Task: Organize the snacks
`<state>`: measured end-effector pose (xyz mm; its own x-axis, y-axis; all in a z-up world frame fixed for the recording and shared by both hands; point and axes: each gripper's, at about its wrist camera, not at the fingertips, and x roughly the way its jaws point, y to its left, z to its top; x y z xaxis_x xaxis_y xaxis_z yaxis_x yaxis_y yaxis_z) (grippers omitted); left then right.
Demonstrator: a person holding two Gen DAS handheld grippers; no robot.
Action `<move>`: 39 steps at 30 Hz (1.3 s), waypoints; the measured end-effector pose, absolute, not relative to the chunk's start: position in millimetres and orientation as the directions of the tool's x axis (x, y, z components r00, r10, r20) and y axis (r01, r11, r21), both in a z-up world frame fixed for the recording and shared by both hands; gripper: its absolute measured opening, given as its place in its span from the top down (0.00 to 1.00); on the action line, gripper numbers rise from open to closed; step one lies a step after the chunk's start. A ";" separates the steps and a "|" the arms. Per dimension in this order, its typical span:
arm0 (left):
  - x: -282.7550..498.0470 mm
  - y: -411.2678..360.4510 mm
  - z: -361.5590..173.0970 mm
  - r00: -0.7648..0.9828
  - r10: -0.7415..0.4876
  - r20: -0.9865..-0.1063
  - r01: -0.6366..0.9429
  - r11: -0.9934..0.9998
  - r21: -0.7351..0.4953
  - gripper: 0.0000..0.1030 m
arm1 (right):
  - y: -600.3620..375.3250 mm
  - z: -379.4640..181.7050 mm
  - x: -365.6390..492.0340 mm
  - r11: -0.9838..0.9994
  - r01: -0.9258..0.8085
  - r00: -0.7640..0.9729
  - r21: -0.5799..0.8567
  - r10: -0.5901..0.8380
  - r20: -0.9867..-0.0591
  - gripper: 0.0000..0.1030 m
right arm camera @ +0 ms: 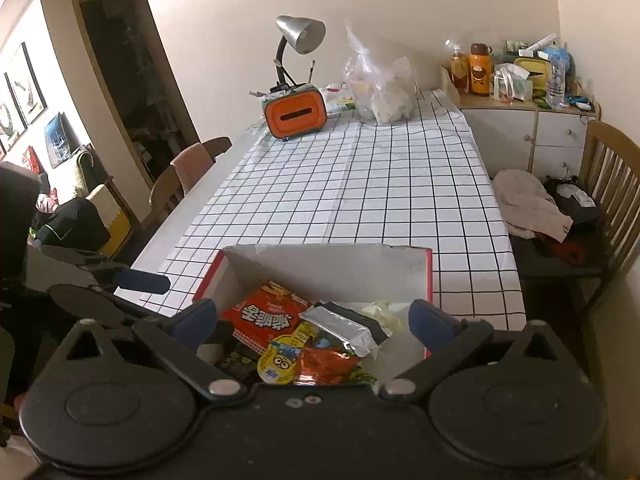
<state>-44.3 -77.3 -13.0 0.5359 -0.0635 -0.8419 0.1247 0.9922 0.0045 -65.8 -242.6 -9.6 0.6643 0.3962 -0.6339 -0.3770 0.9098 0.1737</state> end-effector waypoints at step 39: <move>-61.2 -75.3 -18.2 0.539 -0.078 -0.839 0.112 0.994 -0.020 0.11 | -235.4 -27.0 -73.9 0.936 -0.293 0.636 0.197 0.345 -0.690 0.00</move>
